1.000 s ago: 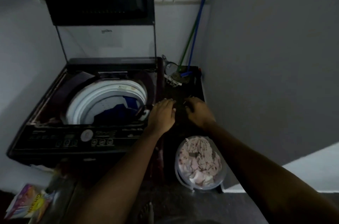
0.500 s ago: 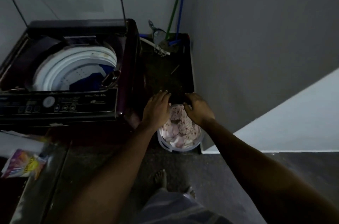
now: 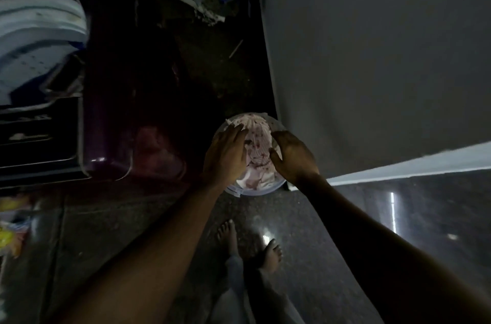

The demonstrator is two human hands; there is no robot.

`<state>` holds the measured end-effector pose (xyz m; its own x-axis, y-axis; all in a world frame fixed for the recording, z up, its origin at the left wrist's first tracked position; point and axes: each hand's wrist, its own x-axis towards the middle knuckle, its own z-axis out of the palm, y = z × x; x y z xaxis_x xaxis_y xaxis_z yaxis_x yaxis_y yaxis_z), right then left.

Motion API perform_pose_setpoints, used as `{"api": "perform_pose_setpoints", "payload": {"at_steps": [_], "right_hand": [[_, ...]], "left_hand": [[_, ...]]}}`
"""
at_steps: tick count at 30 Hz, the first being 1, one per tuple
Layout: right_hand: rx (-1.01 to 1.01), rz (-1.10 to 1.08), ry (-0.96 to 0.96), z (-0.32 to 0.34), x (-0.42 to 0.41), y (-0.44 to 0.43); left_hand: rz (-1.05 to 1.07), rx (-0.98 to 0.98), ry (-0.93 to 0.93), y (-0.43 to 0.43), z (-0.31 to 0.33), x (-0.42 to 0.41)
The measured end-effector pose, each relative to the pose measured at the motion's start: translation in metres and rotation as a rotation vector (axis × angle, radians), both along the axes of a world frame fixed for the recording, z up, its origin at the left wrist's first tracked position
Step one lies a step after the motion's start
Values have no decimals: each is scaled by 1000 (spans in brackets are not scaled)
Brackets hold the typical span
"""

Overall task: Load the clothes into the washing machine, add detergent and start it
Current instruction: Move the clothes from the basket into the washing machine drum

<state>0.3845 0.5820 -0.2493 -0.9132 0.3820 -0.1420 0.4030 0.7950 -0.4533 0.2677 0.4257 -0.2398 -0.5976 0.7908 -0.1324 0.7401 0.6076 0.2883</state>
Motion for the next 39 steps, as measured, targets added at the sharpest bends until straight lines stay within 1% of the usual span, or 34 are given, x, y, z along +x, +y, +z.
{"api": "perform_pose_setpoints", "payload": {"at_steps": [6, 9, 11, 13, 17, 19, 20, 21, 22, 26, 29, 31, 34, 36, 39], "right_hand": [[52, 80, -101, -133, -20, 23], [139, 177, -163, -190, -34, 33], [194, 197, -171, -219, -48, 38], [240, 154, -163, -242, -62, 42], [223, 13, -185, -277, -87, 42], [294, -31, -170, -284, -97, 39], [338, -56, -139, -284, -101, 38], [339, -94, -87, -282, -103, 38], [291, -137, -26, -279, -103, 37], [-35, -290, 229, -244, -91, 27], [-209, -298, 371, -205, -78, 17], [-292, -306, 468, -175, -68, 12], [-420, -362, 564, -126, -55, 6], [-519, -391, 586, -90, -47, 3], [-654, -393, 601, -32, -38, 0]], "left_hand": [[-24, -20, 32, 23, -132, -27], [1, 23, 37, 28, -186, -34], [7, 9, 33, 29, -222, -38], [10, -34, 35, 28, -253, -42], [16, 110, 43, 25, -284, -40], [27, 92, 17, 21, -293, -40], [36, 69, -12, 18, -296, -41], [48, 70, -31, 16, -298, -42], [56, 85, -41, 13, -297, -42], [98, 106, -76, 5, -268, -38], [150, 82, -119, 5, -238, -33], [211, 110, -182, 7, -212, -29], [243, 190, -255, 9, -167, -21], [243, 252, -302, 11, -137, -15], [231, 379, -462, 15, -88, -3]]}}
